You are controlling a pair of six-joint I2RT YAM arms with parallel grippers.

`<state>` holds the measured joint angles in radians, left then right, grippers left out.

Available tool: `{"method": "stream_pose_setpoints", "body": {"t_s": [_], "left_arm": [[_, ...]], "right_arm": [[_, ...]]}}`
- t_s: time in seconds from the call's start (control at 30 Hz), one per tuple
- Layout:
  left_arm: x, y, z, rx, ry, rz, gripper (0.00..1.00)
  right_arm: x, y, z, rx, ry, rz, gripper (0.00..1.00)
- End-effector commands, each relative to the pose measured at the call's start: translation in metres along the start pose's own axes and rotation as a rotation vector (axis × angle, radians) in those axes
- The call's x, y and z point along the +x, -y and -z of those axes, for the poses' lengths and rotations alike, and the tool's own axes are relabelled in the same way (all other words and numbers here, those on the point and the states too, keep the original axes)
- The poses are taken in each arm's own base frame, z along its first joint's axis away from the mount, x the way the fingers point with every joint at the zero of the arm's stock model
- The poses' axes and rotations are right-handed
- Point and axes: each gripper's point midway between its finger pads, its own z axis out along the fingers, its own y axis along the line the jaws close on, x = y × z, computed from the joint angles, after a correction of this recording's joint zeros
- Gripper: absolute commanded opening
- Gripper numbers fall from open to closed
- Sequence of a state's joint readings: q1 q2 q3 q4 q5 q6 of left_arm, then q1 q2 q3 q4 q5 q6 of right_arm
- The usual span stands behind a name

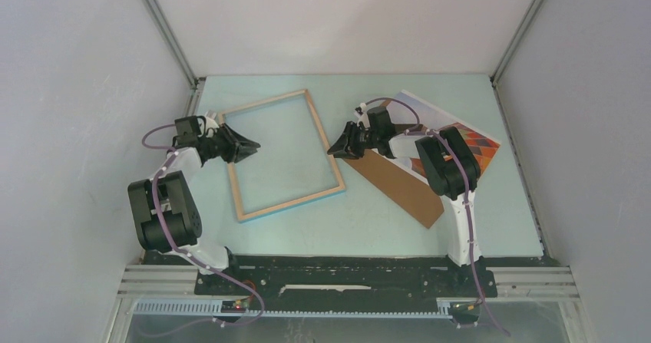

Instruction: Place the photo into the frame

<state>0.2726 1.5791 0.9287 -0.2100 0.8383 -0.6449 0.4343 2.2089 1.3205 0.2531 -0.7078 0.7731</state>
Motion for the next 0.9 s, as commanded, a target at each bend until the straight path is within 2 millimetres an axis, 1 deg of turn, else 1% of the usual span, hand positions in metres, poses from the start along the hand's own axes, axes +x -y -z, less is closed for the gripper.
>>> {"method": "stream_pose_setpoints", "body": {"t_s": [0.0, 0.07, 0.17, 0.27, 0.43, 0.5, 0.53, 0.67, 0.87], "left_arm": [[-0.016, 0.019, 0.004, 0.004, 0.022, -0.078, 0.34], [-0.016, 0.017, 0.005, -0.022, 0.022, -0.087, 0.38], [-0.017, 0.012, 0.007, -0.059, 0.026, -0.098, 0.50], [-0.018, 0.013, 0.010, -0.075, 0.040, -0.106, 0.61], [-0.021, 0.004, 0.019, -0.166, 0.065, -0.126, 0.71], [-0.022, 0.001, 0.023, -0.203, 0.072, -0.127, 0.90], [-0.023, 0.000, 0.025, -0.222, 0.078, -0.132, 0.94], [-0.026, -0.004, 0.031, -0.292, 0.097, -0.146, 0.99], [-0.027, -0.011, 0.035, -0.413, 0.094, -0.172, 1.00]], "right_arm": [[0.004, -0.006, -0.003, -0.028, -0.011, 0.010, 0.44], [0.003, -0.007, -0.002, -0.030, -0.009, 0.012, 0.44], [0.003, -0.007, -0.003, -0.031, -0.010, 0.013, 0.44], [0.004, -0.007, -0.003, -0.032, -0.011, 0.010, 0.44], [0.003, -0.008, -0.003, -0.035, -0.011, 0.010, 0.44], [0.004, -0.008, -0.003, -0.036, -0.012, 0.010, 0.44], [0.004, -0.008, -0.003, -0.036, -0.012, 0.010, 0.44], [0.004, -0.007, -0.003, -0.034, -0.012, 0.008, 0.44], [0.004, -0.007, -0.003, -0.033, -0.011, 0.011, 0.44]]}}
